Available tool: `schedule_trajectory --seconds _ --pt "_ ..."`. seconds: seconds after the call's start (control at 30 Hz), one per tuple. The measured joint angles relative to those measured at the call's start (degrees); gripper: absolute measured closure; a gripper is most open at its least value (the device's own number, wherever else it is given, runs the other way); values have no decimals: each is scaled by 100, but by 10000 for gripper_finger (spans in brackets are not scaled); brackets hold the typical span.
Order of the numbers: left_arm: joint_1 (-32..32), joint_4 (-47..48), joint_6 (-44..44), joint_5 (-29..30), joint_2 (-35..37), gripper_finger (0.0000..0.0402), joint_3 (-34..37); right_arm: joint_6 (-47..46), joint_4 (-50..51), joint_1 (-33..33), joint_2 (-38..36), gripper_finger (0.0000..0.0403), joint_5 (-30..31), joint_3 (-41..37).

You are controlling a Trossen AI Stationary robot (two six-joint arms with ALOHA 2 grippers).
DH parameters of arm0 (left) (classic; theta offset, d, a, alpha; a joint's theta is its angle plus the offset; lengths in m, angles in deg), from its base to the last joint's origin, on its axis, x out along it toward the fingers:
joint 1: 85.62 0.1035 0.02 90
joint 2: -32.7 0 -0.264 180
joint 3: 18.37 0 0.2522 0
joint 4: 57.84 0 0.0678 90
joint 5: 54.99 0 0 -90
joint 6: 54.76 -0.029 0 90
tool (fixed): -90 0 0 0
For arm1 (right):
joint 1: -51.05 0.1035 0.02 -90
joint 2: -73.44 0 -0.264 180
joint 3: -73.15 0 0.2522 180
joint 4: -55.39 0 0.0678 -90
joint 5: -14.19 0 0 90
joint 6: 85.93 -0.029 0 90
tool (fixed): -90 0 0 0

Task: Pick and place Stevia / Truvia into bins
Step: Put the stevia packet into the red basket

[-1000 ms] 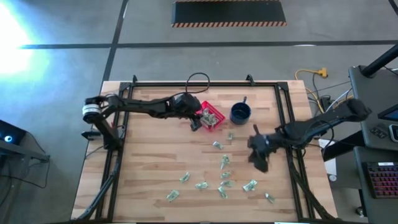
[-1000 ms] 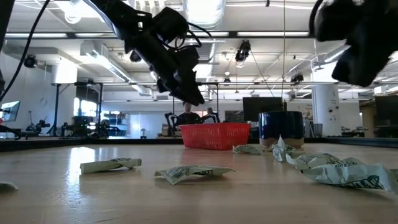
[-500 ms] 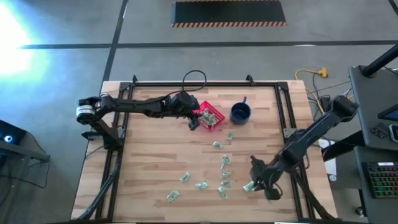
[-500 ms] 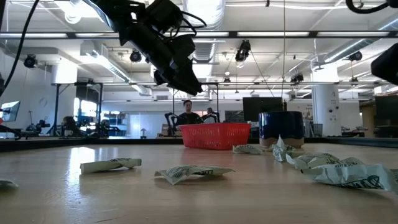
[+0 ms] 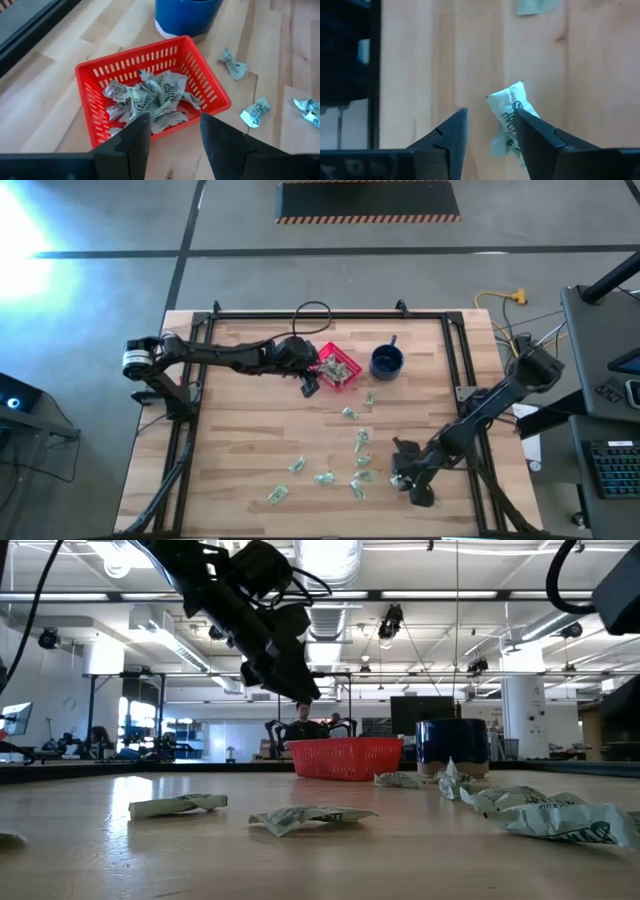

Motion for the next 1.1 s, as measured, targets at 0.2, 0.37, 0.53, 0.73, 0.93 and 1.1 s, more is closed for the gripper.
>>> schedule_trajectory --seconds 0.2,0.37,0.53,0.73,0.93,1.1 --pt "-117 -1 129 -16 0 246 0 -249 -13 0 97 248 343 0" --pt "-173 -1 129 -11 0 246 0 -256 66 0 111 253 462 0" --pt "-186 3 138 -9 0 246 0 -245 239 0 114 262 674 0" --pt "-214 14 136 -2 0 246 0 -89 358 0 114 264 704 0" --pt "-214 46 133 -2 0 246 0 72 452 0 112 264 702 0" --pt "-214 49 133 -2 0 246 2 -143 843 0 92 275 730 20"
